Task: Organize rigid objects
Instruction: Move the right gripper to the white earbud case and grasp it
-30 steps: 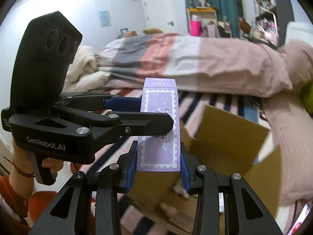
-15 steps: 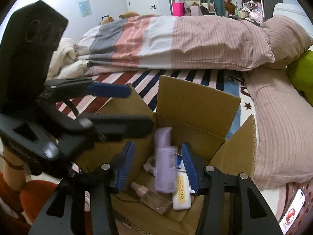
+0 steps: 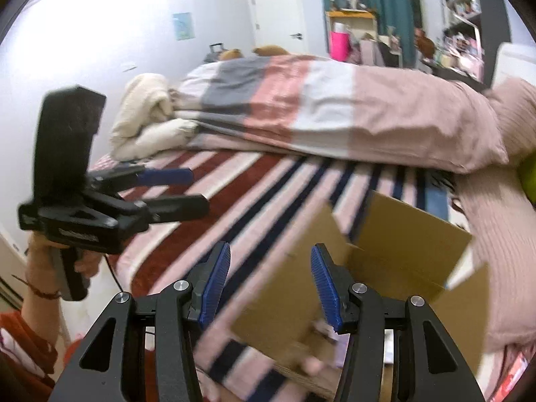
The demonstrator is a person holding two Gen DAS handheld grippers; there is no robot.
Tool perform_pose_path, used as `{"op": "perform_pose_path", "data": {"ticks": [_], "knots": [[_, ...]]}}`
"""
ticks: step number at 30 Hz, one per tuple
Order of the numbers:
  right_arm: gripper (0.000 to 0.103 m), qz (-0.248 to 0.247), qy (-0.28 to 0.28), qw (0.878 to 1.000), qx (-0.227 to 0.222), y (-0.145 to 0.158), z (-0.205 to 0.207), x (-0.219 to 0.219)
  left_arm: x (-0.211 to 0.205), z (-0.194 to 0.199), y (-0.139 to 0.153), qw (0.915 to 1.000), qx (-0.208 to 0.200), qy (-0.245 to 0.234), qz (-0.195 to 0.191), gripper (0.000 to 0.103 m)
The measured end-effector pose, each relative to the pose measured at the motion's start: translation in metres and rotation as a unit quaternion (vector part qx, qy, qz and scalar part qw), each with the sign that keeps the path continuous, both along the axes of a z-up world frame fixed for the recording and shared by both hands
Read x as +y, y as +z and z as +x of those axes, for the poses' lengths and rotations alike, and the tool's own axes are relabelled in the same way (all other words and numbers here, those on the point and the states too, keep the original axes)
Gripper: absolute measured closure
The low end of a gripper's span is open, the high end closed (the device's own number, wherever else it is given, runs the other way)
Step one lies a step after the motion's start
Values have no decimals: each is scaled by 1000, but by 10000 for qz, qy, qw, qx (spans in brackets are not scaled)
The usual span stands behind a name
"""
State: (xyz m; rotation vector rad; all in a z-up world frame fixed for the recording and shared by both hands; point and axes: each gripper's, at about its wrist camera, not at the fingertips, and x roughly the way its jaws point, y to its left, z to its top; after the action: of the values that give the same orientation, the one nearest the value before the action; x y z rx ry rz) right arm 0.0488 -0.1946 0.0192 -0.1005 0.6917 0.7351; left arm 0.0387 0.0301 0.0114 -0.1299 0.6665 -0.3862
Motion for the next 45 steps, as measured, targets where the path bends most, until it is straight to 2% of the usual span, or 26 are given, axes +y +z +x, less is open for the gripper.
{"op": "perform_pose_path", "data": {"ticks": [7, 9, 11, 16, 21, 25, 28, 34, 42, 45], "knots": [[57, -299, 499, 9983, 91, -17, -14, 78, 61, -22, -34, 9985, -2, 547, 43, 25], [56, -456, 564, 9971, 242, -34, -14, 101, 75, -25, -47, 9982, 17, 599, 4, 25], [52, -589, 493, 9964, 346, -51, -12, 114, 82, -26, -57, 9983, 33, 569, -85, 25], [50, -1002, 105, 9932, 588, -103, 5, 134, 99, -26, -84, 9986, 103, 500, -156, 25], [44, -1554, -689, 9835, 615, -141, 40, 132, 109, -18, -103, 9986, 162, 418, -292, 25], [30, -2035, -1329, 9694, 348, -158, 72, 124, 116, -11, -113, 9978, 188, 394, -499, 25], [30, -2342, -1593, 9584, 340, -170, 88, 120, 116, -8, -118, 9976, 210, 345, -566, 25], [30, -2524, -2008, 9456, 419, -181, 116, 111, 119, -6, -124, 9975, 244, 362, -564, 25], [33, -2360, -1943, 9491, 753, -185, 130, 104, 121, -7, -124, 9971, 243, 370, -615, 25], [45, -2046, -1882, 9542, 1103, -188, 135, 95, 120, -7, -124, 9973, 240, 354, -604, 25]]}}
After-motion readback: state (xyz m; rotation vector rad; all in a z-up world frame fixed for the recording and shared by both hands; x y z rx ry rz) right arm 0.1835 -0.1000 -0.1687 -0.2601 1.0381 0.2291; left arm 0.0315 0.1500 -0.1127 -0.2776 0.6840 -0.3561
